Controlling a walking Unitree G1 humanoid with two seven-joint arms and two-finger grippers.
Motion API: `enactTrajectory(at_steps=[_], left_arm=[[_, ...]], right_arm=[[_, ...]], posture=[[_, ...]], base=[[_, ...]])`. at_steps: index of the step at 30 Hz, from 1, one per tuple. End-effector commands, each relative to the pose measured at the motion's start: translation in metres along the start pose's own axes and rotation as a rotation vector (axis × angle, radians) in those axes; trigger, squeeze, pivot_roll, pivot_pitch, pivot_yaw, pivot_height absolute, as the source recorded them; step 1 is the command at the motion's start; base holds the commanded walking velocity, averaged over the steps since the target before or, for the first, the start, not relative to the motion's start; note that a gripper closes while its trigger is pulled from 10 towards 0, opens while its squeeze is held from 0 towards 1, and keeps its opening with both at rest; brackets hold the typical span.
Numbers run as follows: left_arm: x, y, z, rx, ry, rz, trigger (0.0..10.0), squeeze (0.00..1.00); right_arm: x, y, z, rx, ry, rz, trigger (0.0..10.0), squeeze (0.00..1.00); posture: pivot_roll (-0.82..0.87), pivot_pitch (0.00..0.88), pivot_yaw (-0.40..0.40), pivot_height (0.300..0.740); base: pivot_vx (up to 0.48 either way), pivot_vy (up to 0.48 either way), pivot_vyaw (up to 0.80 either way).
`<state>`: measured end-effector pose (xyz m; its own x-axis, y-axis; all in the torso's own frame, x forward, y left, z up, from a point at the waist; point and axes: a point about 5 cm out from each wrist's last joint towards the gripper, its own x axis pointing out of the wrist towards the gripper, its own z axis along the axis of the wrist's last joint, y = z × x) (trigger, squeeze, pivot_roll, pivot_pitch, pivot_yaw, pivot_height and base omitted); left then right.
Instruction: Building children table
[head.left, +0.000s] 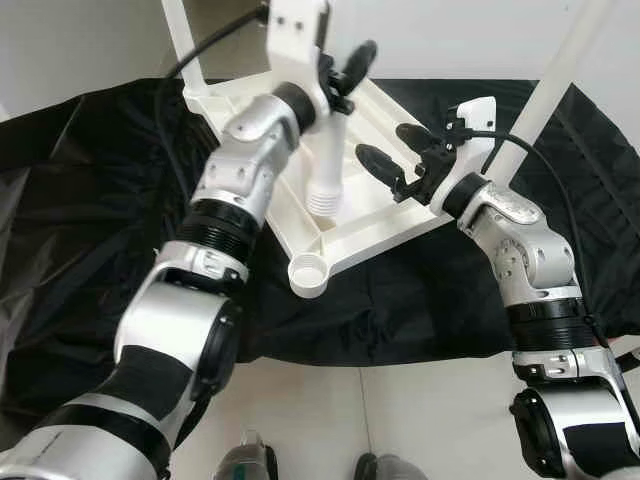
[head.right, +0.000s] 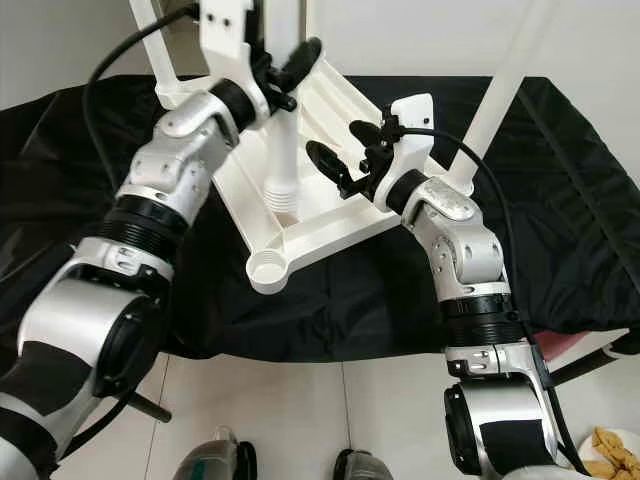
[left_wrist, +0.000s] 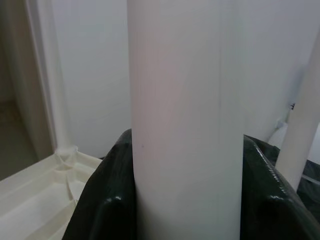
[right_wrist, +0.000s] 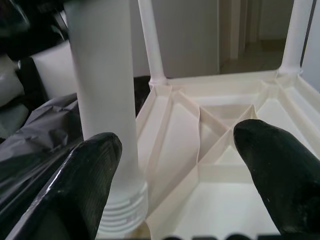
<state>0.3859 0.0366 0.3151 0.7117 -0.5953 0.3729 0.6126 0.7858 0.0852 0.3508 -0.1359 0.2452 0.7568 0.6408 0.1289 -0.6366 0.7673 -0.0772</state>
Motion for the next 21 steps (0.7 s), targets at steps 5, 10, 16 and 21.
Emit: enactTrajectory(at_steps=[5, 10, 16, 21], left_arm=[[0.001, -0.032, 0.003, 0.14, -0.037, -0.156, 10.0, 0.0], [0.002, -0.042, 0.007, 0.167, -0.057, -0.178, 10.0, 0.0], [0.002, -0.044, 0.01, 0.168, -0.06, -0.178, 10.0, 0.0], [0.002, -0.041, 0.011, 0.182, -0.058, -0.16, 10.0, 0.0]], right_arm=[[0.02, 0.017, -0.011, -0.006, 0.053, 0.107, 10.0, 0.0], [0.026, 0.02, -0.018, 0.013, 0.078, 0.135, 10.0, 0.0], [0.031, 0.021, -0.023, 0.014, 0.077, 0.142, 10.0, 0.0], [0.031, 0.027, -0.026, 0.031, 0.074, 0.194, 10.0, 0.0]], posture=[[0.05, 0.006, -0.011, 0.74], [0.05, 0.0, -0.011, 0.74], [0.06, 0.0, -0.009, 0.74], [0.06, 0.0, -0.007, 0.74]], base=[[0.0, 0.0, 0.0], [0.0, 0.0, 0.0], [0.0, 0.0, 0.0], [0.0, 0.0, 0.0]])
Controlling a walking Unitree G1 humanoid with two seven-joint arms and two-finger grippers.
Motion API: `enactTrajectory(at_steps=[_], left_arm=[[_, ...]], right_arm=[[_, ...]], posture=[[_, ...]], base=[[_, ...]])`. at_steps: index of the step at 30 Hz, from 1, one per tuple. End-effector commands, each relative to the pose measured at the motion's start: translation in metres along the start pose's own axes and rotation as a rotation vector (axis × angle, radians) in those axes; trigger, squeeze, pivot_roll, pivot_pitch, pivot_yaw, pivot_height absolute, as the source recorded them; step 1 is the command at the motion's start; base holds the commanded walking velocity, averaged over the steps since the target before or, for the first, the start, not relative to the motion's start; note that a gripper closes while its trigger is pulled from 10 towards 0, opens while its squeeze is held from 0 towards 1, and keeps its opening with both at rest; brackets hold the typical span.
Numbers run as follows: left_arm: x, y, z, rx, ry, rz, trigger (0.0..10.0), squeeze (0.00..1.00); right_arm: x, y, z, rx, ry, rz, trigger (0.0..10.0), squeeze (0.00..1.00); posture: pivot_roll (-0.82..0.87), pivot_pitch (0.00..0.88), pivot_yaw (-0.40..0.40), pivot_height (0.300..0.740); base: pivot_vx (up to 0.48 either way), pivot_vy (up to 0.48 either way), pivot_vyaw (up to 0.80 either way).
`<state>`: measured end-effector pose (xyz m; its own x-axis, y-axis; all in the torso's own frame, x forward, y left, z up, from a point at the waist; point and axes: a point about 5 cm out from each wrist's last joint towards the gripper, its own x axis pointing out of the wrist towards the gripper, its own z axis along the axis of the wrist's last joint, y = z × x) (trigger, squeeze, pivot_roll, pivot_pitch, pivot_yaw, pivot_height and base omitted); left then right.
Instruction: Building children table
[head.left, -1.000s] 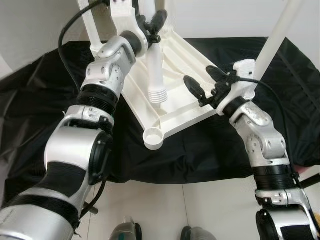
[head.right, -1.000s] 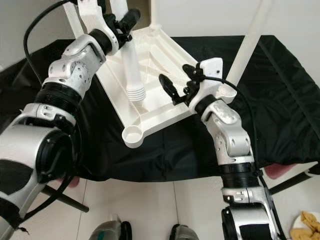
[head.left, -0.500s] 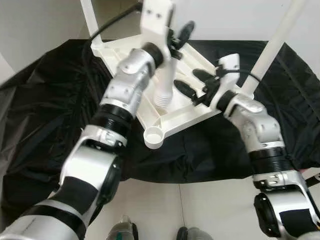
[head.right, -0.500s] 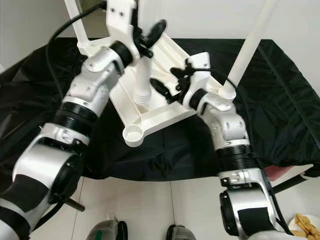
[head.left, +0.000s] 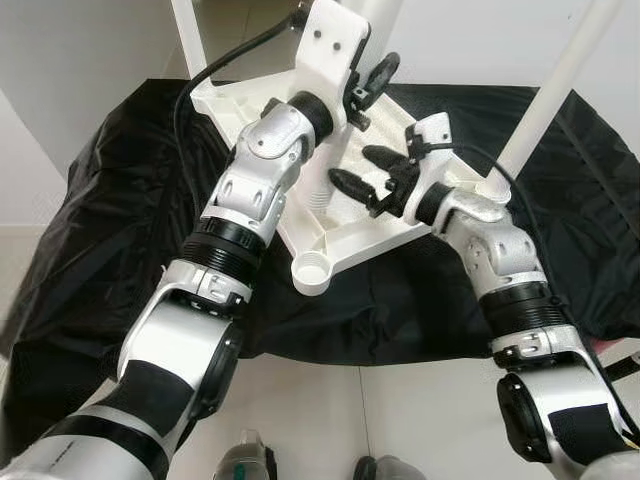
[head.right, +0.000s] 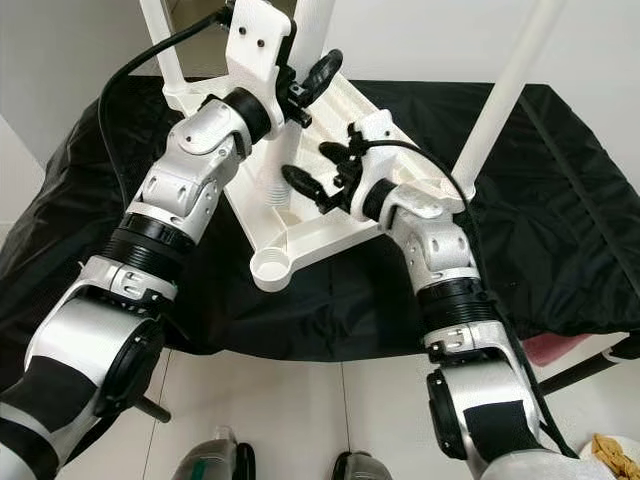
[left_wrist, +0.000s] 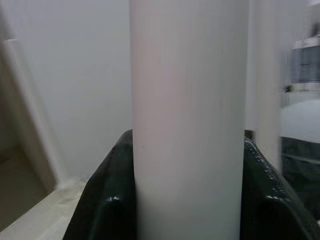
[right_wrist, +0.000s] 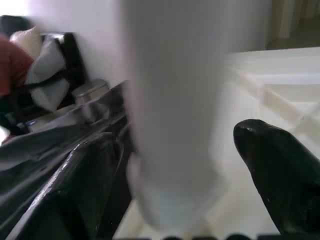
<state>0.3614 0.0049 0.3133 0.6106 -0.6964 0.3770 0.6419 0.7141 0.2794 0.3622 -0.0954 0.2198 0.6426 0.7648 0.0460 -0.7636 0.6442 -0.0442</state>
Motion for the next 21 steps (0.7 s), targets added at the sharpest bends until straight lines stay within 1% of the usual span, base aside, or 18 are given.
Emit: enactTrajectory(at_steps=[1, 4, 10, 11, 13, 15, 16, 17, 21], left_arm=[[0.002, 0.002, 0.009, 0.033, -0.022, -0.014, 10.0, 0.0], [0.002, 0.004, 0.01, 0.039, -0.018, -0.009, 10.0, 0.0], [0.002, 0.001, 0.012, 0.04, -0.024, -0.021, 10.0, 0.0], [0.003, 0.0, 0.013, 0.038, -0.026, -0.025, 10.0, 0.0], [0.003, 0.0, 0.013, 0.038, -0.026, -0.025, 10.0, 0.0], [0.003, -0.002, 0.014, 0.038, -0.032, -0.031, 10.0, 0.0], [0.003, -0.002, 0.014, 0.038, -0.032, -0.031, 10.0, 0.0], [0.003, -0.003, 0.016, 0.039, -0.035, -0.033, 10.0, 0.0], [0.003, -0.002, 0.016, 0.039, -0.037, -0.032, 10.0, 0.0]], right_arm=[[0.0, 0.004, -0.001, -0.009, 0.003, 0.04, 10.0, 0.0], [0.0, 0.005, -0.003, -0.001, 0.0, 0.059, 10.0, 0.0], [0.002, 0.001, 0.001, -0.015, -0.035, 0.032, 10.0, 0.0], [0.004, -0.003, 0.003, -0.007, -0.053, -0.006, 10.0, 0.0], [0.004, -0.003, 0.003, -0.007, -0.053, -0.006, 10.0, 0.0], [0.007, -0.01, 0.005, 0.006, -0.065, -0.072, 10.0, 0.0], [0.007, -0.01, 0.005, 0.006, -0.065, -0.072, 10.0, 0.0], [0.009, -0.014, 0.004, 0.017, -0.065, -0.1, 10.0, 0.0], [0.01, -0.016, 0.004, 0.027, -0.067, -0.119, 10.0, 0.0]], posture=[[0.06, 0.0, -0.007, 0.74], [0.06, 0.0, -0.007, 0.74], [0.06, 0.0, -0.003, 0.74], [0.06, 0.0, -0.001, 0.74], [0.06, 0.0, -0.001, 0.74], [0.06, 0.0, -0.002, 0.74], [0.06, 0.0, -0.002, 0.74], [0.06, 0.0, -0.004, 0.74], [0.07, 0.0, -0.006, 0.74]], base=[[0.0, 0.0, 0.0], [0.0, 0.0, 0.0], [0.0, 0.0, 0.0], [0.0, 0.0, 0.0], [0.0, 0.0, 0.0], [0.0, 0.0, 0.0], [0.0, 0.0, 0.0], [0.0, 0.0, 0.0], [0.0, 0.0, 0.0]])
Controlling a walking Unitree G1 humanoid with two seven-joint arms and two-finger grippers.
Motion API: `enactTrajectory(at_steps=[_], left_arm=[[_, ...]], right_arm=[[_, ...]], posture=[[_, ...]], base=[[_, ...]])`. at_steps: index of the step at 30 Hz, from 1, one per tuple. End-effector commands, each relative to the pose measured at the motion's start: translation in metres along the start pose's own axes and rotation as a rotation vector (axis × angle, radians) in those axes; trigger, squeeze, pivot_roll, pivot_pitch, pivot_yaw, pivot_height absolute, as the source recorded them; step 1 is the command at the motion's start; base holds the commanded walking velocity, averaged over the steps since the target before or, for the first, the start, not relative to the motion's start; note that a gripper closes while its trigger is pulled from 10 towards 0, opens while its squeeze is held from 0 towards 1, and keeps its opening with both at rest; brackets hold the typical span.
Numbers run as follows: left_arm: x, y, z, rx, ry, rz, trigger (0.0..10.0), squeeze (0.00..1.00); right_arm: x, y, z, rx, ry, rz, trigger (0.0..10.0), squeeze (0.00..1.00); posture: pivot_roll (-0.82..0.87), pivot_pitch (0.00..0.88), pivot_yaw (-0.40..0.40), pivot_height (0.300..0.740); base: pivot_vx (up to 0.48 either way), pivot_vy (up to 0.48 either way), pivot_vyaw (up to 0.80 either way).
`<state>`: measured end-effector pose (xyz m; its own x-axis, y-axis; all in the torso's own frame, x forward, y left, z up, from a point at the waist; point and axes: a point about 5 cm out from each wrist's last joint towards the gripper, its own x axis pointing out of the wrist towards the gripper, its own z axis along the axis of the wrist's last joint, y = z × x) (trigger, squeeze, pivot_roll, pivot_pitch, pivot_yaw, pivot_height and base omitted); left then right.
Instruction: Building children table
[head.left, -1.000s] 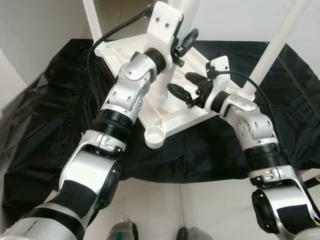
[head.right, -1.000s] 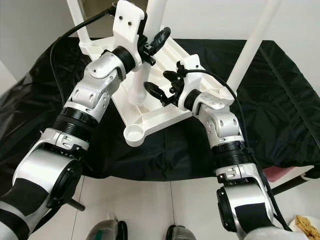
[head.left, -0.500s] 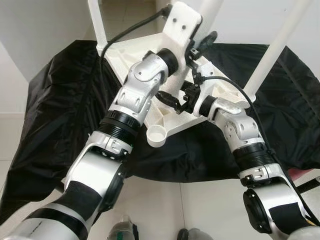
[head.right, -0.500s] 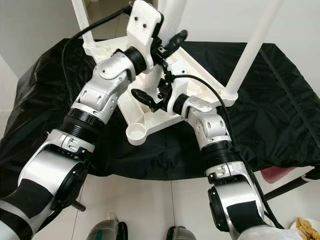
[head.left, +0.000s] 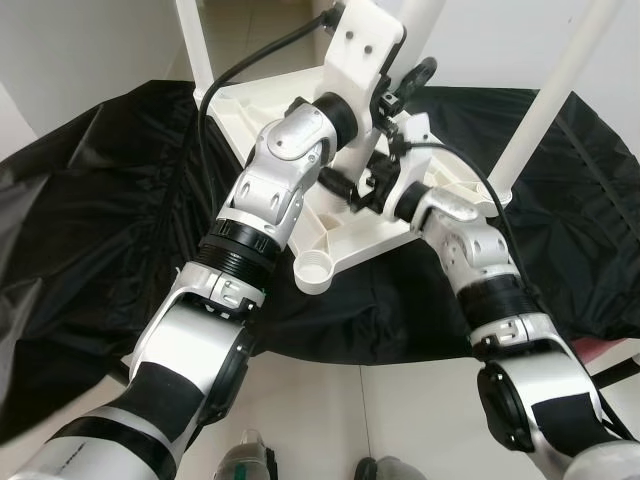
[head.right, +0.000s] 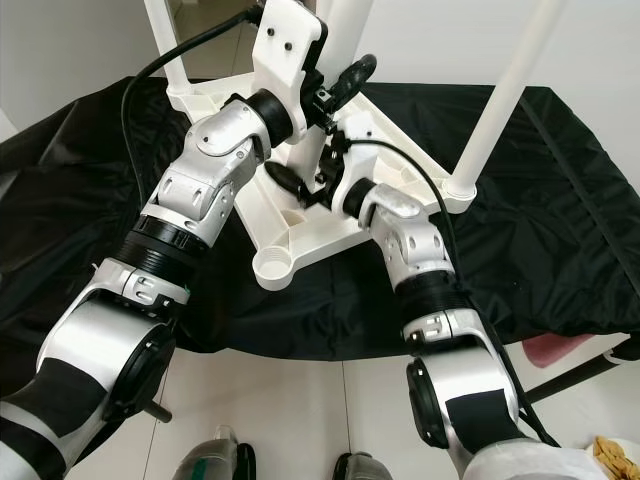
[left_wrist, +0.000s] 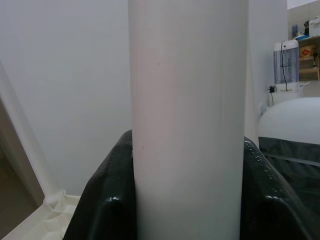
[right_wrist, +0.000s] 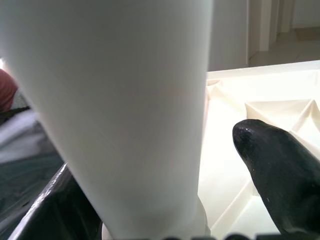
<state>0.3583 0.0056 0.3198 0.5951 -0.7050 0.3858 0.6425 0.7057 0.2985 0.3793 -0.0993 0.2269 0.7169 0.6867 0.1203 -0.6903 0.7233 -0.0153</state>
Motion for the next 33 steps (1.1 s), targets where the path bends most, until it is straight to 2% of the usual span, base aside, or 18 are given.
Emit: enactTrajectory(at_steps=[1, 7, 8, 11, 12, 14, 19, 20, 31, 32, 33], left_arm=[[0.002, -0.002, 0.009, 0.024, -0.023, -0.018, 10.0, 0.0], [0.003, -0.003, 0.011, 0.018, -0.029, -0.019, 10.0, 0.0], [0.004, -0.005, 0.012, 0.017, -0.032, -0.023, 10.0, 0.0], [0.004, -0.007, 0.012, 0.016, -0.033, -0.026, 10.0, 0.0], [0.005, -0.008, 0.013, 0.016, -0.034, -0.03, 10.0, 0.0], [0.006, -0.009, 0.013, 0.015, -0.034, -0.036, 10.0, 0.0], [0.007, -0.01, 0.012, 0.015, -0.033, -0.041, 10.0, 0.0], [0.007, -0.011, 0.012, 0.015, -0.032, -0.043, 10.0, 0.0], [0.007, -0.013, 0.009, 0.024, -0.01, -0.059, 10.0, 0.0], [0.007, -0.013, 0.008, 0.027, -0.005, -0.058, 10.0, 0.0], [0.007, -0.013, 0.008, 0.027, -0.005, -0.058, 10.0, 0.0]], right_arm=[[0.001, -0.002, -0.003, 0.01, 0.006, -0.018, 10.0, 0.0], [0.003, -0.004, -0.003, 0.015, -0.002, -0.027, 10.0, 0.0], [0.003, -0.004, -0.003, 0.015, -0.004, -0.029, 8.9, 0.0], [0.004, -0.005, -0.003, 0.015, -0.007, -0.032, 8.9, 0.0], [0.006, -0.005, -0.002, 0.011, -0.014, -0.032, 2.6, 0.0], [0.008, -0.004, 0.0, 0.005, -0.026, -0.026, 2.9, 0.0], [0.009, -0.004, 0.002, 0.004, -0.037, -0.021, 2.7, 0.0], [0.01, -0.004, 0.003, 0.002, -0.039, -0.02, 0.0, 0.0], [0.011, -0.001, 0.006, -0.025, -0.074, 0.01, 0.0, 0.0], [0.011, -0.001, 0.007, -0.033, -0.077, 0.008, 10.0, 0.0], [0.011, -0.001, 0.007, -0.033, -0.077, 0.008, 10.0, 0.0]], posture=[[0.07, 0.0, -0.005, 0.74], [0.07, 0.0, -0.008, 0.74], [0.07, 0.0, -0.007, 0.74], [0.07, 0.0, -0.007, 0.74], [0.07, 0.0, -0.005, 0.74], [0.06, 0.0, -0.002, 0.74], [0.06, 0.0, -0.002, 0.74], [0.06, 0.0, 0.001, 0.74], [0.06, 0.0, 0.005, 0.74], [0.06, 0.0, 0.006, 0.74], [0.06, 0.0, 0.006, 0.74]], base=[[0.0, 0.0, 0.0], [0.0, 0.0, 0.0], [0.0, 0.0, 0.0], [0.0, 0.0, 0.0], [0.0, 0.0, 0.0], [0.0, 0.0, 0.0], [0.0, 0.0, 0.0], [0.0, 0.0, 0.0], [0.0, 0.0, 0.0], [0.0, 0.0, 0.0], [0.0, 0.0, 0.0]])
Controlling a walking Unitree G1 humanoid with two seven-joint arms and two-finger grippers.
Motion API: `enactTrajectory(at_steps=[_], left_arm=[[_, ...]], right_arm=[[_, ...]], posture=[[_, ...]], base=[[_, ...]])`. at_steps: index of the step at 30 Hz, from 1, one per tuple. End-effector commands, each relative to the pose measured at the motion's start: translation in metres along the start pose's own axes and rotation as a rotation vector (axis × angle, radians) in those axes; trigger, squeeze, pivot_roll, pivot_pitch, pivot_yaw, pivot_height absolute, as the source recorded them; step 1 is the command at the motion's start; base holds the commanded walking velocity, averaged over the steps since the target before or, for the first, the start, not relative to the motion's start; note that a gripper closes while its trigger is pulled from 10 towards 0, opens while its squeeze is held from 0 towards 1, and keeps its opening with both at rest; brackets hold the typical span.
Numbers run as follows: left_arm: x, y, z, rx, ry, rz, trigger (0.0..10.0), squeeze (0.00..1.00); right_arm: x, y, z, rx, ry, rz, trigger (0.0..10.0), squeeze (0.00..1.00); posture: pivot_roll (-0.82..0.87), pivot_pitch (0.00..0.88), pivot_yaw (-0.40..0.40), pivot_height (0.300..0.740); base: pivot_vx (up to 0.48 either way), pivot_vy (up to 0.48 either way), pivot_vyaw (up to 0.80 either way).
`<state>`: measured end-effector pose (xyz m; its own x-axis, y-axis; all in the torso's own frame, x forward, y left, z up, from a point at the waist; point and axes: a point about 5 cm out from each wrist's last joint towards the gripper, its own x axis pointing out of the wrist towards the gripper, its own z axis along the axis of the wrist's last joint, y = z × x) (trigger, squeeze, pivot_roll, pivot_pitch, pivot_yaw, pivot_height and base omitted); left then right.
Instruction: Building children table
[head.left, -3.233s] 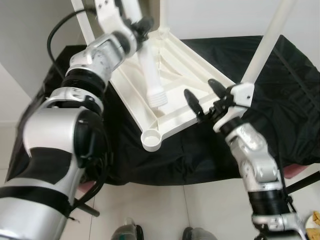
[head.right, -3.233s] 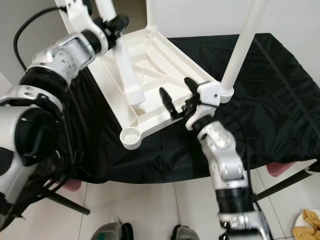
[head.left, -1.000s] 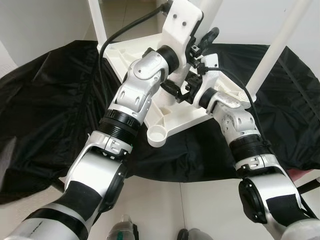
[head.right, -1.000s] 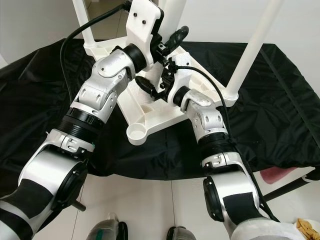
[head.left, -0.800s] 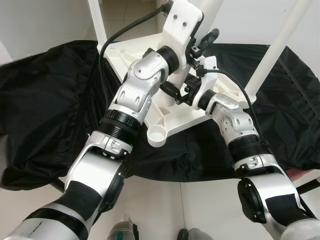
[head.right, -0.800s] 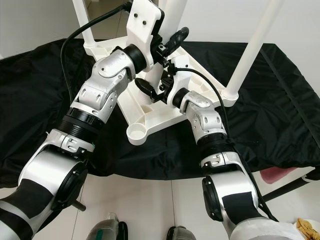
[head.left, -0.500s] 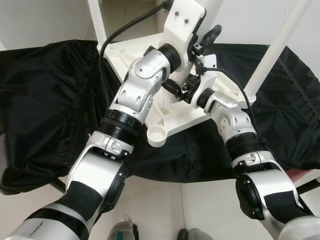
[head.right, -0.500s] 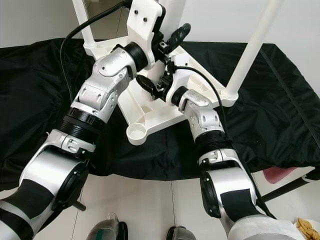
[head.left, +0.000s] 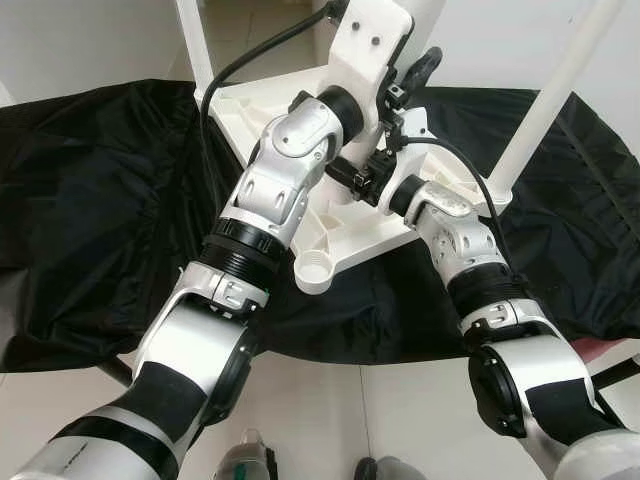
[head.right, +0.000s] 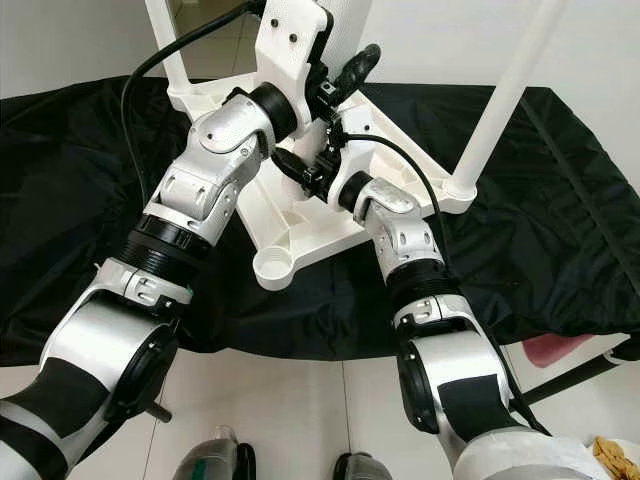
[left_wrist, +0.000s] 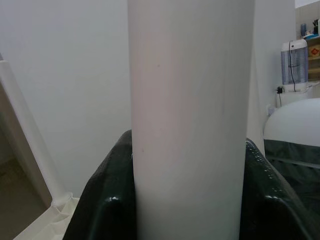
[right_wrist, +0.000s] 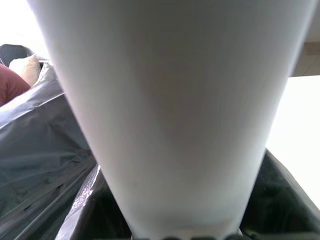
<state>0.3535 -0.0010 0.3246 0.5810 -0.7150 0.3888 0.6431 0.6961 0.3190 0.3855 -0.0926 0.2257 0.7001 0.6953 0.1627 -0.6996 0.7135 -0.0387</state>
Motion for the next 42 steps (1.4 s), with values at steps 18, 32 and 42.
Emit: enactTrajectory(at_steps=[18, 32, 42], left_arm=[[0.0046, -0.0049, 0.0022, 0.02, 0.01, -0.041, 10.0, 0.0], [0.0053, -0.0022, 0.0037, 0.031, 0.01, -0.034, 10.0, 0.0], [0.0059, 0.0001, 0.0051, -0.011, 0.007, -0.044, 10.0, 1.0]], right_arm=[[0.0037, -0.0021, 0.0165, -0.018, -0.086, -0.012, 10.0, 0.0], [0.0041, 0.0018, 0.0147, -0.009, -0.088, 0.022, 0.0, 0.0], [0.0024, -0.0007, 0.0127, 0.007, -0.085, -0.013, 10.0, 0.0]], posture=[[0.06, 0.0, 0.011, 0.74], [0.06, 0.0, 0.014, 0.74], [0.06, 0.0, 0.014, 0.74]], base=[[0.0, 0.0, 0.0], [0.0, 0.0, 0.0], [0.0, 0.0, 0.0]])
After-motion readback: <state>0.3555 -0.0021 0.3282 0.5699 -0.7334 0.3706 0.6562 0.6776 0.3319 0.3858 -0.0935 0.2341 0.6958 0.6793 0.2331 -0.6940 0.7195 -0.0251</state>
